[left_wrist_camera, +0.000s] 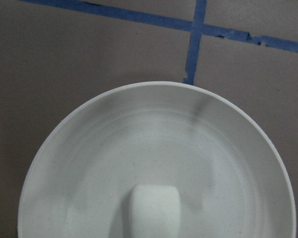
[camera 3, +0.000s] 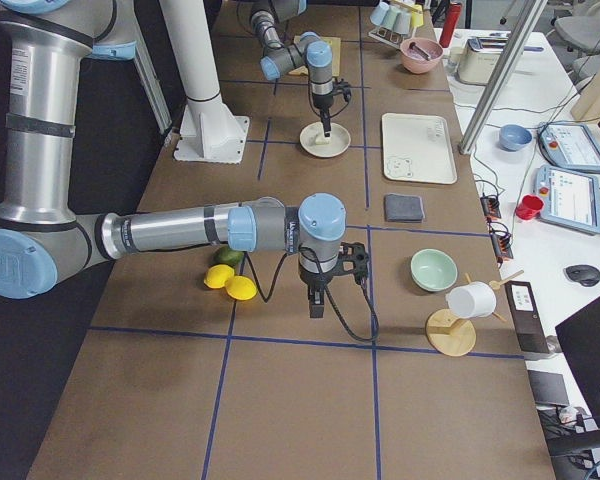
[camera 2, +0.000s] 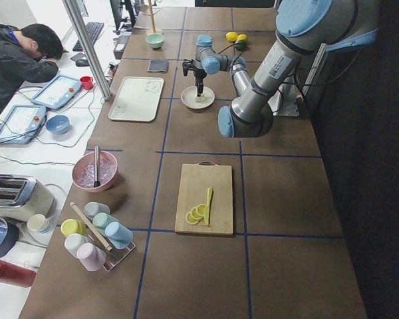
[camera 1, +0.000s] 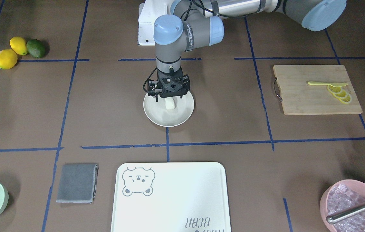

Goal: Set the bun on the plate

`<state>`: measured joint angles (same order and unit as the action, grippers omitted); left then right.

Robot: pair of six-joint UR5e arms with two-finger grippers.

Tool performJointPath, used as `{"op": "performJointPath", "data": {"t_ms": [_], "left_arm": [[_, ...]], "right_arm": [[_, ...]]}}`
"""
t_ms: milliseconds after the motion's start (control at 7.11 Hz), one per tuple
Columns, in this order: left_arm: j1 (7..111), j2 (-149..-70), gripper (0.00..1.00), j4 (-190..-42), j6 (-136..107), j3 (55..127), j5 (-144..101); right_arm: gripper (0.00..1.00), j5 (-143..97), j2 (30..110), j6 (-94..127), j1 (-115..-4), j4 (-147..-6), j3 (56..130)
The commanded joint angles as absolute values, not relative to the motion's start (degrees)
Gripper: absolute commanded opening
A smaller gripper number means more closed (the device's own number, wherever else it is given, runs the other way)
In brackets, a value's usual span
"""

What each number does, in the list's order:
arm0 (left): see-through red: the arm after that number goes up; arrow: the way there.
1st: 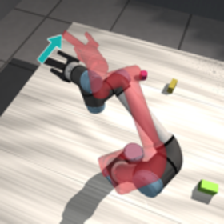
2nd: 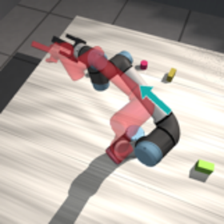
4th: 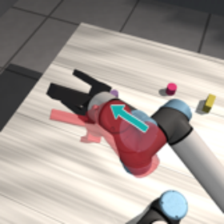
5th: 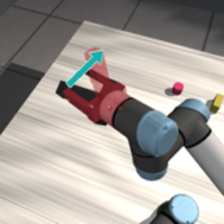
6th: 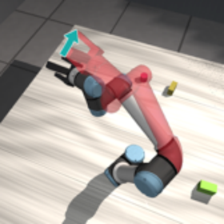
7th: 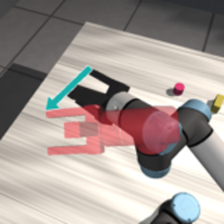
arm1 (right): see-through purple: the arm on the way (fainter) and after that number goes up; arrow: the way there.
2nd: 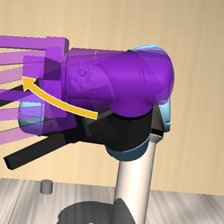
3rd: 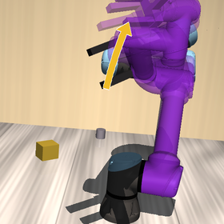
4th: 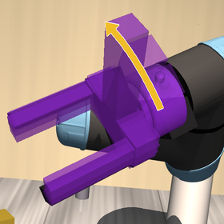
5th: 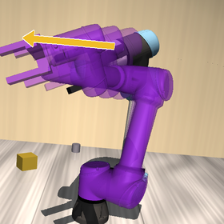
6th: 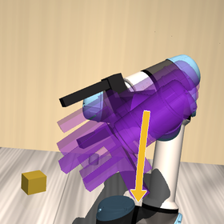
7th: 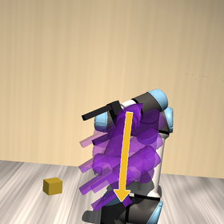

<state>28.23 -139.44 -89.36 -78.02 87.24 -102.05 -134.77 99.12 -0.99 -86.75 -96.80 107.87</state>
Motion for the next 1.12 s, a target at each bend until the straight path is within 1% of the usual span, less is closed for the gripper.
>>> {"op": "performJointPath", "data": {"t_ms": [0,141,422,703,984], "left_arm": [[35.8,-130.7,1.0,-82.7,-65.5,98.3,-108.7],[40.9,-124.5,1.0,-82.5,-57.9,102.8,-113.0],[52.0,-116.1,1.0,-82.5,-41.1,104.3,-121.9],[63.7,-108.4,1.0,-81.7,-22.9,103.5,-128.3],[74.8,-102.9,1.0,-80.2,-5.0,100.0,-131.5]], "right_arm": [[1.0,-135.3,98.8,-1.5,-86.7,-96.7,106.4],[1.0,-135.5,98.3,-2.5,-86.8,-96.7,105.9],[1.0,-135.6,96.9,-4.4,-88.5,-96.7,104.7],[1.0,-137.9,95.9,-5.5,-88.9,-96.7,102.1],[1.0,-140.9,95.0,-7.6,-90.3,-96.7,98.8]]}}
